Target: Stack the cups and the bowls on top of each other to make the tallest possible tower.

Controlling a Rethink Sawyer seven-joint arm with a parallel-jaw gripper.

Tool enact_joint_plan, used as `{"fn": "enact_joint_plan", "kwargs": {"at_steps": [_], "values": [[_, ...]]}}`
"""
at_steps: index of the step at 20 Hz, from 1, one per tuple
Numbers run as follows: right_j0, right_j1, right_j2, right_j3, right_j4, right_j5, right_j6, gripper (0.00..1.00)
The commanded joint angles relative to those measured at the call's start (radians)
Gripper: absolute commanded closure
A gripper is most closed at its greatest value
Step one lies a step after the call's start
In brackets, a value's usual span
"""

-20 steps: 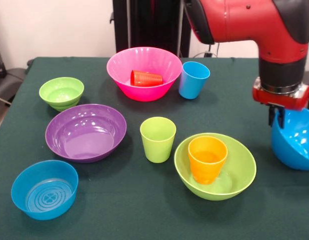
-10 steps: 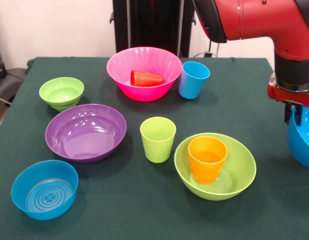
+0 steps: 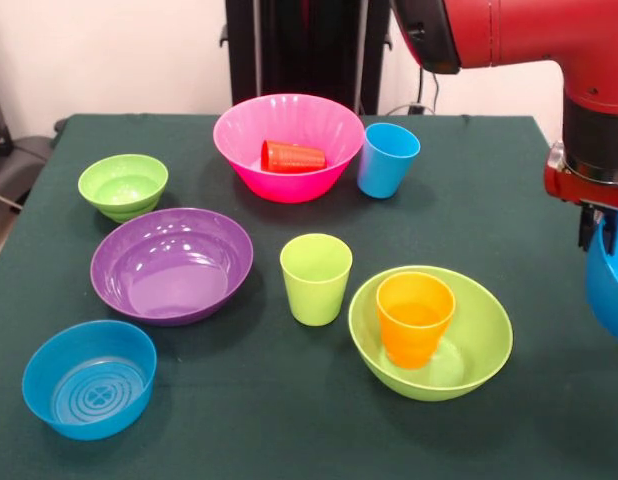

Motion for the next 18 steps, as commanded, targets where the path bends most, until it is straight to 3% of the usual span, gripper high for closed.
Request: {"fn": "enact_joint_plan", "kwargs": {"at_steps": [1, 4, 6, 18], "values": [[-0.052, 0.08, -0.018, -0.246, -0.081, 0.247, 0.041, 1.0], [-0.078, 0.124, -0.013, -0.396, -0.128, 0.414, -0.024, 1.0], [-0.085, 0.14, -0.006, -0.445, -0.135, 0.469, -0.032, 1.0], [-0.084, 0.115, -0.014, -0.466, -0.164, 0.573, -0.041, 1.0]]}}
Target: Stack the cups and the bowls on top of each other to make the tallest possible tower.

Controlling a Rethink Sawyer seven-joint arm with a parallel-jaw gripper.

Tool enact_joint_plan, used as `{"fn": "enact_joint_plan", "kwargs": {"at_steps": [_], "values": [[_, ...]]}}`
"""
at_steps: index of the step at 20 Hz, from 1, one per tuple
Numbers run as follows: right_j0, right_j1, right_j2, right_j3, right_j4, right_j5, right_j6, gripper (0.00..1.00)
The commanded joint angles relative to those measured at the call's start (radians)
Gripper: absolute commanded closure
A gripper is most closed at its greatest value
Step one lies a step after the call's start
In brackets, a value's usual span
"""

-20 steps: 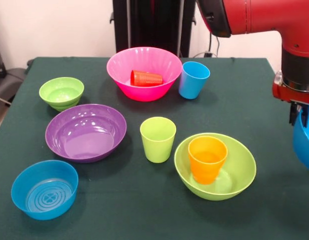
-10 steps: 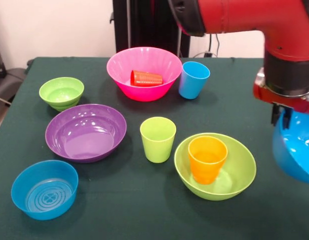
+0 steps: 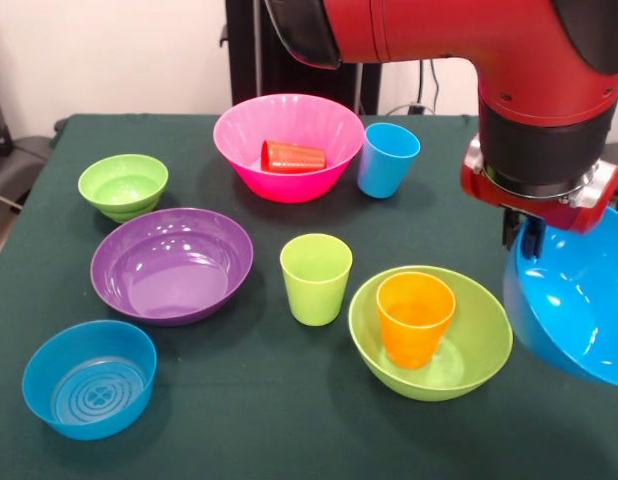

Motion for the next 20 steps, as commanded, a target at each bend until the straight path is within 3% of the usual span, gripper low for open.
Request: {"fn": "enact_joint_plan", "kwargs": {"at_steps": [1, 7, 14, 20], "values": [[0.015, 0.001, 0.033, -0.087, -0.087, 0.149, -0.041, 1.0], [0.009, -0.037, 0.031, -0.035, -0.076, 0.145, -0.067, 1.0], [-0.048, -0.162, 0.056, 0.167, -0.096, 0.07, -0.274, 1.0], [-0.124, -0.24, 0.109, 0.311, -0.069, 0.006, -0.336, 1.0]]}}
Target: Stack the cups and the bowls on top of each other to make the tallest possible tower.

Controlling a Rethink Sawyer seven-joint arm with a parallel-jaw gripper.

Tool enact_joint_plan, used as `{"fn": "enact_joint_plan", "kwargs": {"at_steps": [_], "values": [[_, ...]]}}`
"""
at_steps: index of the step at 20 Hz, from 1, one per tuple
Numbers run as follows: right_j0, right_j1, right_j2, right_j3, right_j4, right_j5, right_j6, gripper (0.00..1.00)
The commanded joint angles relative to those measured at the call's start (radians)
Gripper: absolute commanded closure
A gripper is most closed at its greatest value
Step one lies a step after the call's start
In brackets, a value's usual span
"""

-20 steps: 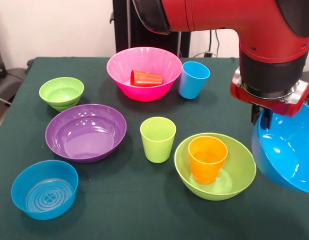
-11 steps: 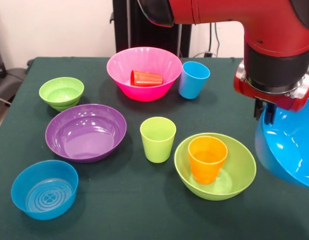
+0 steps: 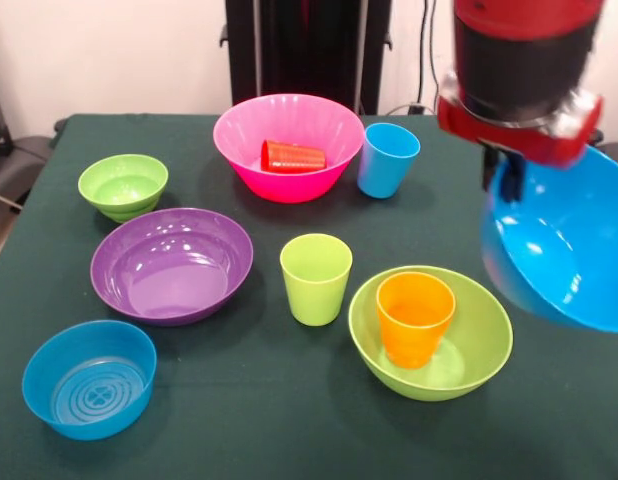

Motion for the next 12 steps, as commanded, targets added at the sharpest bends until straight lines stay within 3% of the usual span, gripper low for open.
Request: {"fn": "enact_joint_plan", "kwargs": {"at_steps": [1, 7, 12], "values": [[-0.091, -0.126, 0.112, 0.23, -0.06, -0.049, -0.342, 1.0], [-0.158, -0.165, 0.159, 0.311, -0.086, -0.076, -0.413, 1.0], [-0.203, -0.188, 0.205, 0.45, -0.056, -0.242, -0.408, 1.0]]}}
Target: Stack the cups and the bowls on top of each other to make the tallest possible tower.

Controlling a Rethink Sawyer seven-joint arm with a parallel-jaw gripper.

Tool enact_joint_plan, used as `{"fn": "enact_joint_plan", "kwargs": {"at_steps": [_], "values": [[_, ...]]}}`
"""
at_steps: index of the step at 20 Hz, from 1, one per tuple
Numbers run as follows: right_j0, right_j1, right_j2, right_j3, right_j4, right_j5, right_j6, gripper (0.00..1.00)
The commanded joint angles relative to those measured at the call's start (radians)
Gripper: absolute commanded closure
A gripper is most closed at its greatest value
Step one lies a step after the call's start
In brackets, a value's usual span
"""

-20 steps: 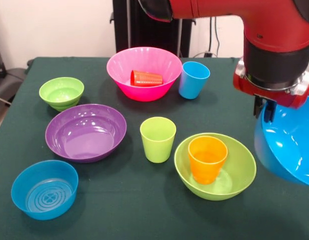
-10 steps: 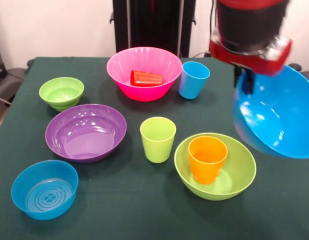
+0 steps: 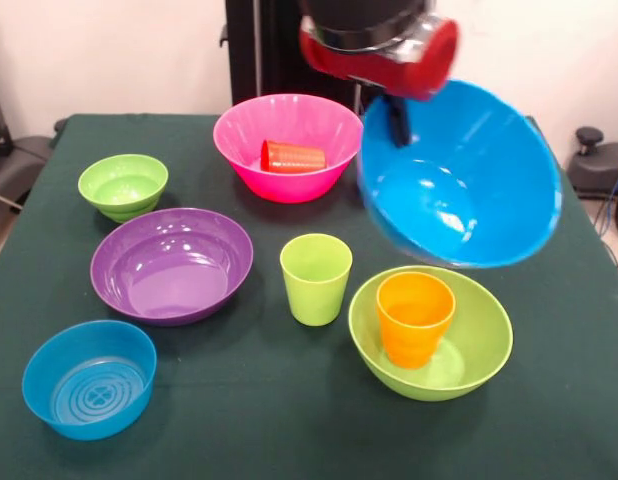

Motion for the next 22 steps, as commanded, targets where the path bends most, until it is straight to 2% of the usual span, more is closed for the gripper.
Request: {"fn": "enact_joint_plan", "kwargs": {"at_steps": [1, 2, 4, 9, 12, 14, 18, 22], "values": [[-0.043, -0.043, 0.168, 0.264, -0.038, -0.225, -0.291, 1.0], [-0.06, -0.045, 0.195, 0.313, -0.005, -0.289, -0.279, 1.0], [-0.086, -0.046, 0.239, 0.375, 0.013, -0.392, -0.278, 1.0], [-0.108, -0.05, 0.296, 0.428, -0.053, -0.558, -0.251, 1.0], [-0.139, -0.053, 0.358, 0.482, -0.051, -0.69, -0.198, 1.0], [-0.139, -0.054, 0.371, 0.496, -0.062, -0.743, -0.153, 1.0], [-0.129, -0.056, 0.371, 0.499, -0.081, -0.786, -0.096, 1.0], [-0.123, -0.059, 0.373, 0.492, -0.086, -0.778, -0.073, 1.0]]}}
